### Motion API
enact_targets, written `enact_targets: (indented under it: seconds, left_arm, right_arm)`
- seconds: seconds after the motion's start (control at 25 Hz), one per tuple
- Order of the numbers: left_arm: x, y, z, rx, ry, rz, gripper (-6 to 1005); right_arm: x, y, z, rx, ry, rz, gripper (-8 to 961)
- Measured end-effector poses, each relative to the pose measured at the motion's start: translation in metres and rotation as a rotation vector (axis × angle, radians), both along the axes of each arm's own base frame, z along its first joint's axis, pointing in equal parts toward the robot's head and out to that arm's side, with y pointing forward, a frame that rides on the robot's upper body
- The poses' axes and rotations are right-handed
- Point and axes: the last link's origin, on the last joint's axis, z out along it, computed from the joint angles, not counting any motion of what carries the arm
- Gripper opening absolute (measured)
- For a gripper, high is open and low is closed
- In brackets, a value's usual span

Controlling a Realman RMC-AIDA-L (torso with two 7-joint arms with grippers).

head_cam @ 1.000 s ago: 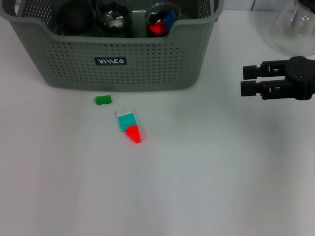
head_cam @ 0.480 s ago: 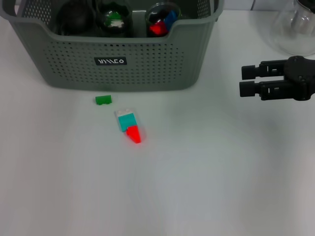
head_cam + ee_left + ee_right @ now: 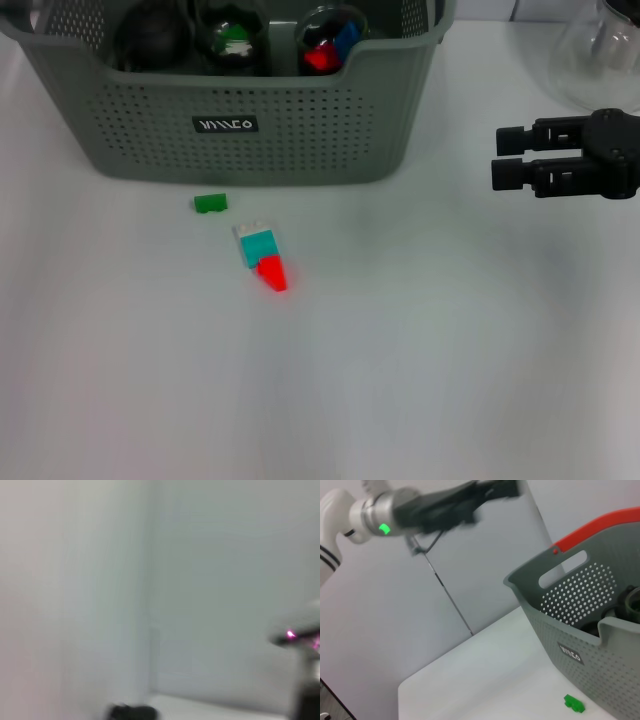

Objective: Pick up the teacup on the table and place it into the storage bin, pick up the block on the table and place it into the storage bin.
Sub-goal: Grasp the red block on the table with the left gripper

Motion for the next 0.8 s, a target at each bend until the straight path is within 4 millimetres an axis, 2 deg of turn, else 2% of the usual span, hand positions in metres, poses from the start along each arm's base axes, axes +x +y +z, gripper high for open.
enact_targets:
  seconds: [0.12,0.24,0.56,0.8]
  left_arm:
    - [-0.013,-0.015,-0.017,-0.082,0.094,-0.038,774]
    - [-0.021,-0.022,-0.043,-0.182,0.254,-0.051,772]
    - [-0.02,-0.025,-0.092,-0.296,0.532,-0.227,770]
    - [-0.019,-0.021,-0.112,-0.29,0.757,-0.426,766]
  right_arm:
    - [-0.001,0.001,-0.001,0.003,0.002,-0.001,705]
    - [-0.001,0.002,-0.003,0.003,0.005,-0.011,705]
    - [0.001,0.006,-0.009,0.011,0.041,-0.062,705]
    - [0.003,0.011,-0.019,0.01,0.062,-0.111,705]
